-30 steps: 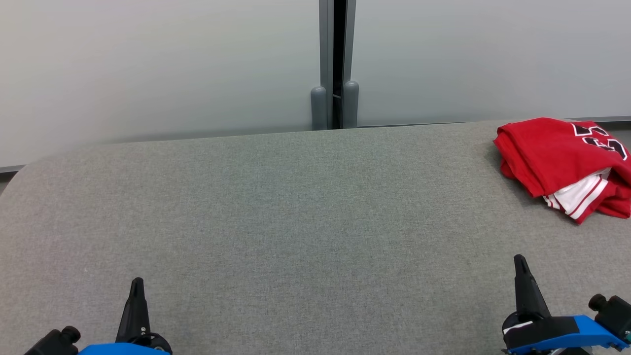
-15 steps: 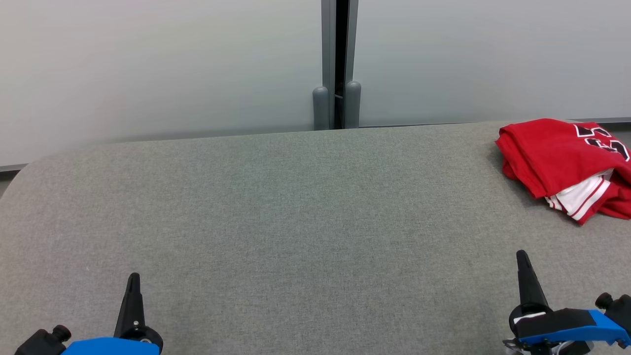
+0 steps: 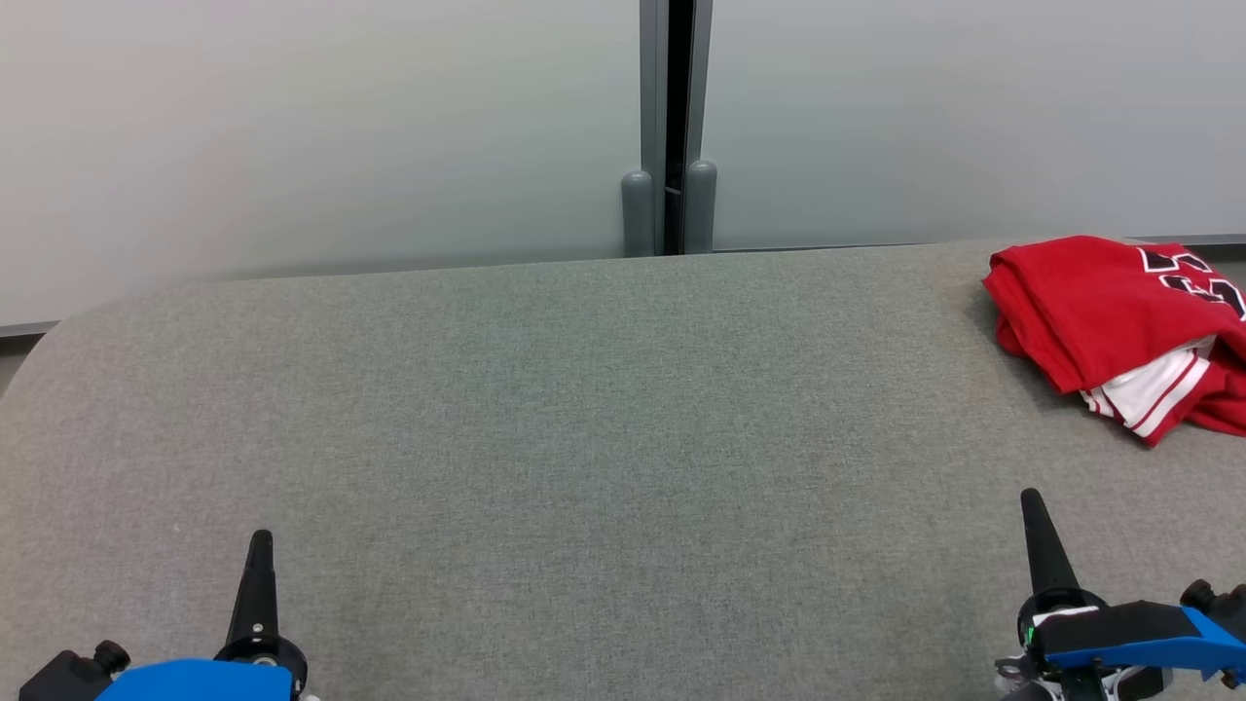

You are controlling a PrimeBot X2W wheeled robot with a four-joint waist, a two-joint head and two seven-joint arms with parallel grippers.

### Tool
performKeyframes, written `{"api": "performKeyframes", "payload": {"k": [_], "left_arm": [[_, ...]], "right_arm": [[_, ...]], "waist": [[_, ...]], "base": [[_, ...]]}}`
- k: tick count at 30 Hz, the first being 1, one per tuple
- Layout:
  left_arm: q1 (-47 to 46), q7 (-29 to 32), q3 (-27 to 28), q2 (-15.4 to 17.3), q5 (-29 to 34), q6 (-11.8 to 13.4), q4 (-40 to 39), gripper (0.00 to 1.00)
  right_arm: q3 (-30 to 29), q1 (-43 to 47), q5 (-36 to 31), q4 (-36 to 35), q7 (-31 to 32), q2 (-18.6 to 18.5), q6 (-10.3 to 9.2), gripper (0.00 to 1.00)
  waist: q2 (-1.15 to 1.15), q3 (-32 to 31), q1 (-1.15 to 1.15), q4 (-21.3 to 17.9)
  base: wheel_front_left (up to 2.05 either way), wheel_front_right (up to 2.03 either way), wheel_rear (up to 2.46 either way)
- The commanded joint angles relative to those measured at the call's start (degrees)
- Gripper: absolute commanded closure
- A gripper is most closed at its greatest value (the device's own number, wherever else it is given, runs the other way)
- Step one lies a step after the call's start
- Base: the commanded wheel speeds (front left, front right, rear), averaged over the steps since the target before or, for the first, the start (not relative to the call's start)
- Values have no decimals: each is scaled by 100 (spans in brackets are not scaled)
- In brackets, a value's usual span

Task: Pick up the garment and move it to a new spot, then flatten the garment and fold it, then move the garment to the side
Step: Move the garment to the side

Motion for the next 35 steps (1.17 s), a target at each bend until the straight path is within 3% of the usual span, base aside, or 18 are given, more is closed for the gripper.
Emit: {"api": "performKeyframes", "payload": {"k": [1, 35], "left_arm": [[-132, 47, 52, 42, -172, -39, -36, 100], [-288, 485, 209, 56, -1814, -179, 17, 100]], "right_arm": [[-30, -135, 194, -37, 46, 17, -1, 100], [-148, -278, 1944, 1, 478, 42, -1, 100]], "waist": [[0, 0, 0, 4], [0, -3, 0, 70]], "base": [[0, 0, 0], [0, 0, 0]]}}
